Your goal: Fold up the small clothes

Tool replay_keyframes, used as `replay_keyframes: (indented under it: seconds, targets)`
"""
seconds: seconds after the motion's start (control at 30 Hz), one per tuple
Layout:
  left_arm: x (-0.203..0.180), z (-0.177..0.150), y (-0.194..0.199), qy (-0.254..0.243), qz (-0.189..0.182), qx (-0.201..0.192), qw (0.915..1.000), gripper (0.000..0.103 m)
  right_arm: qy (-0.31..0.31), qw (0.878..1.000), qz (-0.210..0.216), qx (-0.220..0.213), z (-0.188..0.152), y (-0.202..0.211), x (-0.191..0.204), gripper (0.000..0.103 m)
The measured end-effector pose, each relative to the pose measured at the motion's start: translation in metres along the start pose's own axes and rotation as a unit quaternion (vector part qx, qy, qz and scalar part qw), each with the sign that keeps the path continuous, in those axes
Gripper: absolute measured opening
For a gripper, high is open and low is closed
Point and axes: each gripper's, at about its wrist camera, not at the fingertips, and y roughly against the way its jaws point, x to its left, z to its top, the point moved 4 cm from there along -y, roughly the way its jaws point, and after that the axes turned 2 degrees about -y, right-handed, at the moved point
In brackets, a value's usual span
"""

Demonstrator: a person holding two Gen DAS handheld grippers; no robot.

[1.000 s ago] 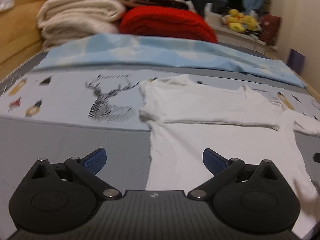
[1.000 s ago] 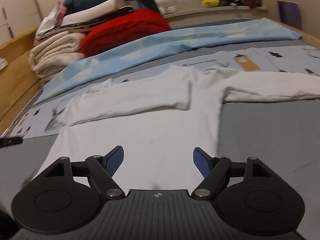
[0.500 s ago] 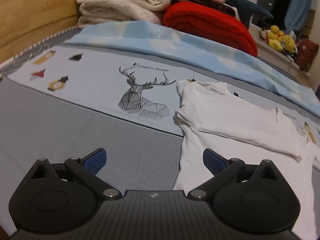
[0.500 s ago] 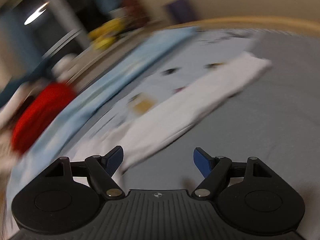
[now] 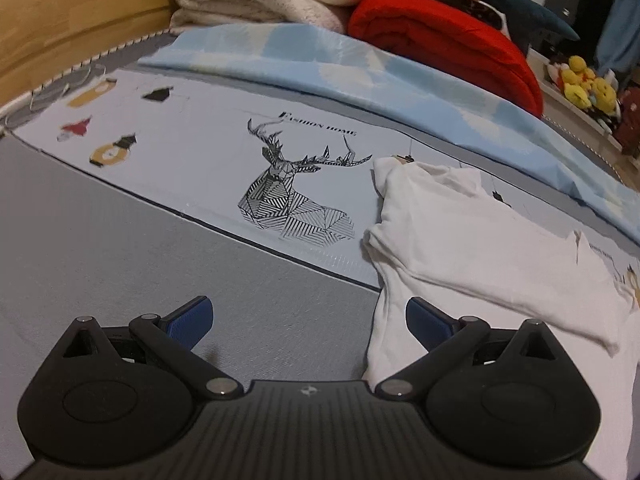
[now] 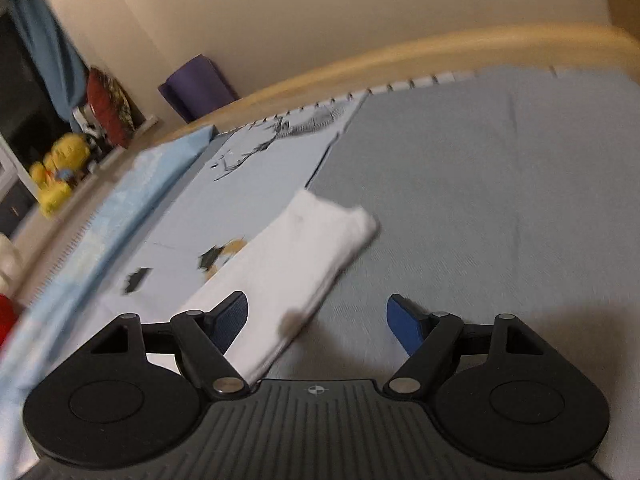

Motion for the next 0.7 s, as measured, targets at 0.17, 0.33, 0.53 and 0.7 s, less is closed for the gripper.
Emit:
replay_keyframes:
  seconds: [0.17, 0.33, 0.53, 0.7]
  targets:
    - [-0.007, 0.001, -0.017, 0.01, 0.0, 0.016, 0.9998, 0.103, 0.037, 0.998, -0.036, -0.024, 0.013, -0.028, 0.006, 0.08]
    - [-0.008, 0.003, -0.018, 0.021, -0.007, 0.016, 0.9996, 0.103, 0.024, 1.0, 0.017, 0.009, 0.017, -0.048, 0.022, 0.004]
    - [-0.003, 0.008, -0.013, 0.028, -0.011, 0.007, 0.9995, 0.103, 0.075, 0.992, 0.086, -0.052, 0.031, -0.004, 0.073, 0.003]
    - [0.01, 0.018, -0.011, 0.045, -0.01, 0.007, 0.9989, 0.103, 0.137, 0.985, 0.094, -0.056, 0.038, 0.02, 0.116, 0.003]
